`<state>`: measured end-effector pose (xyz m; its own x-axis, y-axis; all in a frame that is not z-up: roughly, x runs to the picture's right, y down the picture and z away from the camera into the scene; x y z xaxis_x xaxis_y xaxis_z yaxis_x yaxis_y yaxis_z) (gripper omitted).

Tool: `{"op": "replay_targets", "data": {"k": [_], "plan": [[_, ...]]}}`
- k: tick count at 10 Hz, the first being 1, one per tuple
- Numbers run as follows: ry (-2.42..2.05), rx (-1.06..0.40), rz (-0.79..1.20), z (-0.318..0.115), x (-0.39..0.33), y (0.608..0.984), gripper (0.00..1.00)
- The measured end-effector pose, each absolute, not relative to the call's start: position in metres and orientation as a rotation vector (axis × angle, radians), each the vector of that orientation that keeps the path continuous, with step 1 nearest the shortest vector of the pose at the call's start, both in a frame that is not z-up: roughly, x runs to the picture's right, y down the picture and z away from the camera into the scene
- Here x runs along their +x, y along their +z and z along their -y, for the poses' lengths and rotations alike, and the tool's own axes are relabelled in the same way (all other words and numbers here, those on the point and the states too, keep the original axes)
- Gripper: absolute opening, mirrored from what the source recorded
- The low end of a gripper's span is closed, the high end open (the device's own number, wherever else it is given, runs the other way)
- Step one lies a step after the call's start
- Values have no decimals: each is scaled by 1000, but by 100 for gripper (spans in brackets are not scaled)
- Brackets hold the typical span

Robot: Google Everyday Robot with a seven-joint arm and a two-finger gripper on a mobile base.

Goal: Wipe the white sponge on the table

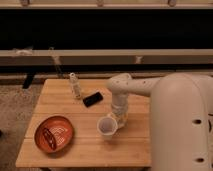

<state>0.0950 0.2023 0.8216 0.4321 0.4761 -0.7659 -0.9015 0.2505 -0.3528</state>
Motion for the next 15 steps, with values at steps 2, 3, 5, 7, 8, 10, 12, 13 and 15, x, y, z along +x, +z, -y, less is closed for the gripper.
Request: {"op": "replay_targets", "data": {"k": [2, 3, 5, 7, 8, 10, 12, 13, 15], "plan": [[1073, -889, -639, -218, 126, 810, 0], [1093, -890, -665, -221, 137, 809, 0], [1126, -887, -705, -216, 158, 814, 0], [1148, -883, -738, -199, 187, 829, 0], [1150, -882, -748, -191, 196, 837, 0], [1133, -874, -764, -169, 209, 854, 0], [1086, -867, -768, -146, 205, 872, 0], [1058, -864, -762, -135, 197, 880, 0], [992, -857, -736, -117, 168, 894, 2]]}}
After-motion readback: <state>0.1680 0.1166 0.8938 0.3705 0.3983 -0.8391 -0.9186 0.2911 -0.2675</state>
